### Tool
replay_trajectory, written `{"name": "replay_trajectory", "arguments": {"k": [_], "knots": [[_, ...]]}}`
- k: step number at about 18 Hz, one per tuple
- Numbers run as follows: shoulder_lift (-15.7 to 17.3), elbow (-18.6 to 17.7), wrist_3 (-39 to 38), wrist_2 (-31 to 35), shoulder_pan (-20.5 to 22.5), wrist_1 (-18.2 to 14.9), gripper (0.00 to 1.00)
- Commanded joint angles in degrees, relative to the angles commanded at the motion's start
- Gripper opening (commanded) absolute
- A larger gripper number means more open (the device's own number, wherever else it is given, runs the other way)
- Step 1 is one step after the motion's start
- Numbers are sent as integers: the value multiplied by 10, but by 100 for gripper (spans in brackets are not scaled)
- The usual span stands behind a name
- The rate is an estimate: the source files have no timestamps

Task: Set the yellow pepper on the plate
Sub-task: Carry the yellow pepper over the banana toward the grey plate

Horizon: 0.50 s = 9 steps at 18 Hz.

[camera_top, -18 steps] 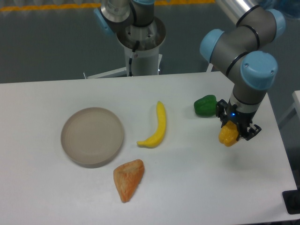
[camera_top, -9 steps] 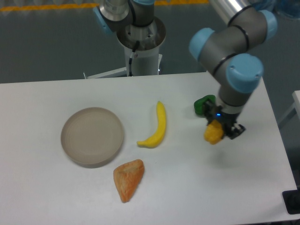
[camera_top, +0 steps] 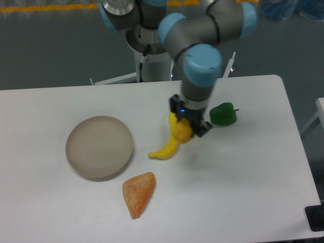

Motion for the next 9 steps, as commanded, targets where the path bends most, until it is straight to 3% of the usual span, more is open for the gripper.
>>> {"name": "replay_trajectory", "arguments": {"k": [3, 9], "knots": [[-1, -13, -59, 0, -59, 4, 4], [-37, -12, -133, 1, -149, 7, 5]]}}
